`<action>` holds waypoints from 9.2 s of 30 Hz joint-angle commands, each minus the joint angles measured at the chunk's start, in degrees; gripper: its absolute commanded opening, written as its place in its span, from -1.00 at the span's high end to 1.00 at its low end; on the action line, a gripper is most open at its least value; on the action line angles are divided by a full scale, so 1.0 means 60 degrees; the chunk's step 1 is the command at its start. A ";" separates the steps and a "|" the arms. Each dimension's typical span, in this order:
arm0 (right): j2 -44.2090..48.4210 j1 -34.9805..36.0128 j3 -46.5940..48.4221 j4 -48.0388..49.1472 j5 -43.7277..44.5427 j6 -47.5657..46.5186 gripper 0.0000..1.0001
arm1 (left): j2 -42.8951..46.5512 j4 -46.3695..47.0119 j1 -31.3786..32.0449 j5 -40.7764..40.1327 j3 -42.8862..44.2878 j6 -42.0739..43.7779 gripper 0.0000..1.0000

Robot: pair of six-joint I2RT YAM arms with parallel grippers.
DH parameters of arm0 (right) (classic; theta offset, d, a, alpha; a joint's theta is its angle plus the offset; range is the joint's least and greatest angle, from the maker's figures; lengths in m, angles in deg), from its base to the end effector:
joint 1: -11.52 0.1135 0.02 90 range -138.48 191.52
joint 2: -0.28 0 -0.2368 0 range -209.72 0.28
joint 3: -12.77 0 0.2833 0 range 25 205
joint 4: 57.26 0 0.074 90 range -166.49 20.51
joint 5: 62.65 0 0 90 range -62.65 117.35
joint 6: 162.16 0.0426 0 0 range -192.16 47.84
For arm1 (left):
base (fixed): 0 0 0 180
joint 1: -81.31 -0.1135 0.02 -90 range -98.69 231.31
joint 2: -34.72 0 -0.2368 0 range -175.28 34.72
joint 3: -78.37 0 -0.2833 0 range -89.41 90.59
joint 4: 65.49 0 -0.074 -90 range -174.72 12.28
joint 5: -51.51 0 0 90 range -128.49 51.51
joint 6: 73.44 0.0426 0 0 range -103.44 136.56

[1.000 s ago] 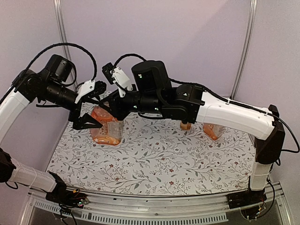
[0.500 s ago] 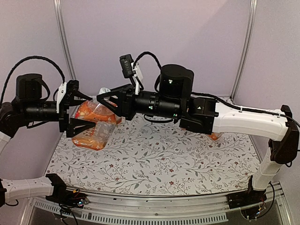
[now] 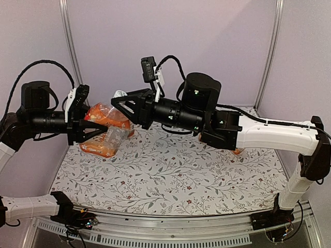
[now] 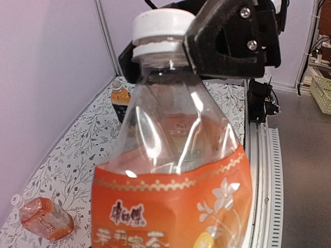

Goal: Unscrew the bottle caps

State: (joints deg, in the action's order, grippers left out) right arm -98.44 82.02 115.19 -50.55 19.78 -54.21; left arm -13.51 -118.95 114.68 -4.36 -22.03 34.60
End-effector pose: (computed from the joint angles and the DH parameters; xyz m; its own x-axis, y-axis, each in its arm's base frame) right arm 0.1459 0.4288 0.3868 -0.2439 0.2264 -0.9430 -0.9487 0.1461 0.2805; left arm 0.1584 -0.1329 0.3965 -0.0232 0.3222 -0.9464 0.9430 0.3214 0.0863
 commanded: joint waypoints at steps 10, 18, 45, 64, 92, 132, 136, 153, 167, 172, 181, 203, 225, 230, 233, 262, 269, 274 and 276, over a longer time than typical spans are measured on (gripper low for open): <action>0.1013 -0.0022 0.0923 -0.4887 0.2677 0.0029 -0.71 | 0.0019 0.0271 0.0204 -0.3022 -0.0301 0.2200 0.46; 0.0177 -0.0615 0.2846 -0.8585 0.2088 0.2178 -0.95 | 0.0173 0.2346 0.1558 -0.7819 -0.1113 0.5607 0.65; -0.0807 -0.0948 0.2915 -0.6612 0.0230 0.3135 0.40 | 0.0289 0.3277 0.3109 -0.8925 -0.2016 0.7160 0.64; 0.0071 -0.0969 0.1898 -0.6140 0.0355 0.3354 -0.09 | 0.0319 0.3456 0.3126 -0.8926 -0.2213 0.7362 0.64; -0.0226 -0.0977 0.1828 -0.5983 -0.0254 0.3611 0.29 | 0.0274 0.3591 0.3126 -0.8855 -0.2264 0.7436 0.65; 0.0107 0.1784 0.2000 -0.9389 0.3337 -0.7465 1.00 | 0.0461 -0.1744 0.3126 -0.3750 -0.0389 0.5791 0.75; 0.0428 0.2621 0.1443 -0.8159 0.5092 -0.9645 1.00 | 0.0394 -0.2052 0.3126 -0.3359 -0.0274 0.5677 0.75; 0.0198 0.3396 0.1069 -0.6292 0.7418 -1.4282 1.00 | 0.0436 -0.1917 0.3126 -0.3440 -0.0438 0.5339 0.74; 0.1143 0.0100 0.1226 -0.7236 0.3126 -0.2987 -0.97 | 0.1668 0.3478 0.2941 -0.8387 -0.4278 0.4727 0.66; 0.0331 -0.0456 0.1597 -0.7478 0.1781 0.0828 -0.97 | 0.2134 0.4346 0.2491 -0.8705 -0.5359 0.4422 0.66; -0.1207 -0.0922 0.2322 -0.7352 0.0395 0.2713 -0.72 | 0.2997 0.4592 0.1291 -0.7975 -0.6605 0.3498 0.71; -0.3540 -0.1051 0.4001 -0.6616 -0.1176 0.3855 -0.04 | 0.3497 0.5216 0.1046 -0.7849 -0.7289 0.5518 0.70; -0.2608 -0.1103 0.2831 -0.6005 -0.1268 0.3871 0.05 | 0.3475 0.5217 0.1075 -0.7755 -0.7317 0.5690 0.71; -0.2432 -0.1107 0.2596 -0.5879 -0.1251 0.3907 0.02 | 0.3492 0.5217 0.1075 -0.7784 -0.7347 0.5720 0.71; -0.2428 -0.1111 0.2590 -0.5859 -0.1289 0.3946 0.08 | 0.3479 0.5219 0.1075 -0.7745 -0.7362 0.5717 0.71; -0.0850 0.2696 0.1345 -0.7944 0.5083 -1.0509 1.00 | 0.2722 -0.1079 0.1119 -0.1666 -0.4413 0.5728 0.73; -0.0925 0.3572 0.0413 -0.5425 0.8156 -1.5096 1.00 | 0.2447 -0.1562 0.1134 -0.1572 -0.4003 0.6033 0.73; -0.0720 0.3660 -0.0068 -0.4479 0.8353 -1.6145 1.00 | 0.2449 -0.1537 0.1136 -0.1756 -0.4049 0.6097 0.73; -0.0577 0.3660 -0.0286 -0.4296 0.8510 -1.6390 1.00 | 0.2482 -0.1550 0.1134 -0.1834 -0.4104 0.6127 0.73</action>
State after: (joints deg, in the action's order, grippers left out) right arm -104.10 103.90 115.41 -85.26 63.54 -143.36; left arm 1.38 -125.59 121.43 -16.03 -46.80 73.37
